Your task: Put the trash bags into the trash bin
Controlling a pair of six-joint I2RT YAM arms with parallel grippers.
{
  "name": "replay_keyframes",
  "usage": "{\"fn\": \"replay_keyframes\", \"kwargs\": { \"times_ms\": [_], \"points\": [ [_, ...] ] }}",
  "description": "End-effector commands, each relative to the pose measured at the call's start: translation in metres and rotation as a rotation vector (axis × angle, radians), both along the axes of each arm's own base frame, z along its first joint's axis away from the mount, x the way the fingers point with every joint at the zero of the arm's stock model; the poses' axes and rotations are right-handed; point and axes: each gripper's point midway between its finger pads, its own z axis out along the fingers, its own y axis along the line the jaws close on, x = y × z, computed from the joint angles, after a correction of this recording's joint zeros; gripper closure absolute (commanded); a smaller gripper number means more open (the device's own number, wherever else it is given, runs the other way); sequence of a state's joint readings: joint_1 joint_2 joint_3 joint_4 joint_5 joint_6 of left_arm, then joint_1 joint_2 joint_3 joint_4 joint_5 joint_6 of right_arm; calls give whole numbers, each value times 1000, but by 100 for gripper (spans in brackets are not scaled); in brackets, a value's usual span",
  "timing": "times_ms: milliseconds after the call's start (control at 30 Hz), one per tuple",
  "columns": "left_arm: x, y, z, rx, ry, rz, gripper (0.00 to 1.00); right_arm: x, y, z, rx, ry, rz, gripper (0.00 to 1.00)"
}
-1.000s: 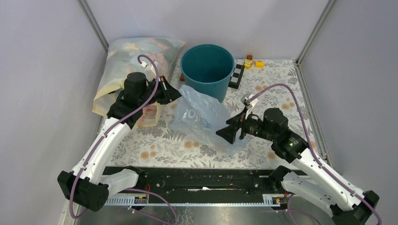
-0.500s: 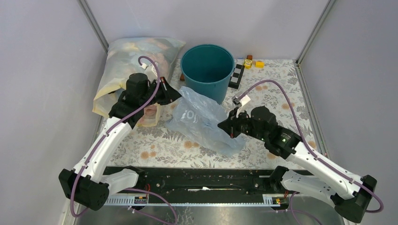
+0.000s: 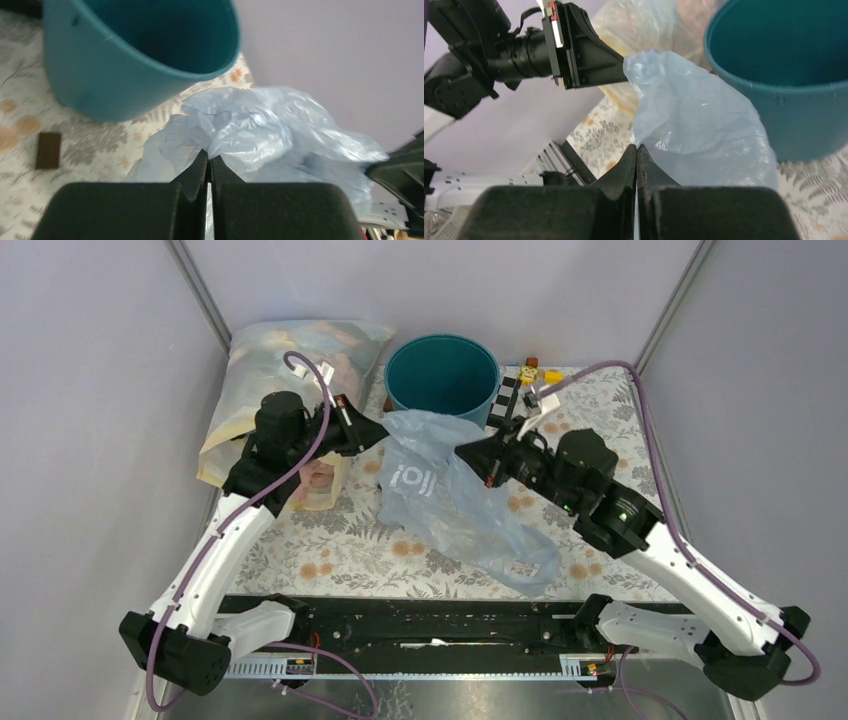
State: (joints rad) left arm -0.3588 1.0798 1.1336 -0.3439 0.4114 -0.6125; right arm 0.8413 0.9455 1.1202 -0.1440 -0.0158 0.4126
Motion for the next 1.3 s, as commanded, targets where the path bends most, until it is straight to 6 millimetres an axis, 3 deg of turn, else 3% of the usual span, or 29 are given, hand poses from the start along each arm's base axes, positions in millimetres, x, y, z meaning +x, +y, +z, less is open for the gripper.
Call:
{"fn": "replay_keyframes", "kwargs": {
  "times_ms": [0,167,400,633,700,900,1100,1167,1267],
  "points": [
    [-9,-20,83,-173,-159,-126,100,19,15,59,94,-88,-27,100],
    [12,-35,109,-221,-169,-162,100,50,30,97,99,-139,-96,100],
    [58,-50,126,-259,-184,-138,100,107,27,112,7,-190,-267,100],
    [108,-38,136,-214,-243,18,100,171,23,99,8,-99,-212,100],
    [127,-35,126,-203,-222,50,100,190,25,93,-2,-68,-197,100],
    [180,-31,89,-164,-157,105,100,240,50,44,-111,52,-163,100],
    [205,-44,41,-145,-59,59,97,275,46,-20,-257,127,-246,100],
    [209,-46,31,-144,-38,51,91,280,44,-41,-303,156,-261,100],
    [210,-46,33,-137,-50,53,63,285,44,-69,-355,191,-265,100]
  ]
}}
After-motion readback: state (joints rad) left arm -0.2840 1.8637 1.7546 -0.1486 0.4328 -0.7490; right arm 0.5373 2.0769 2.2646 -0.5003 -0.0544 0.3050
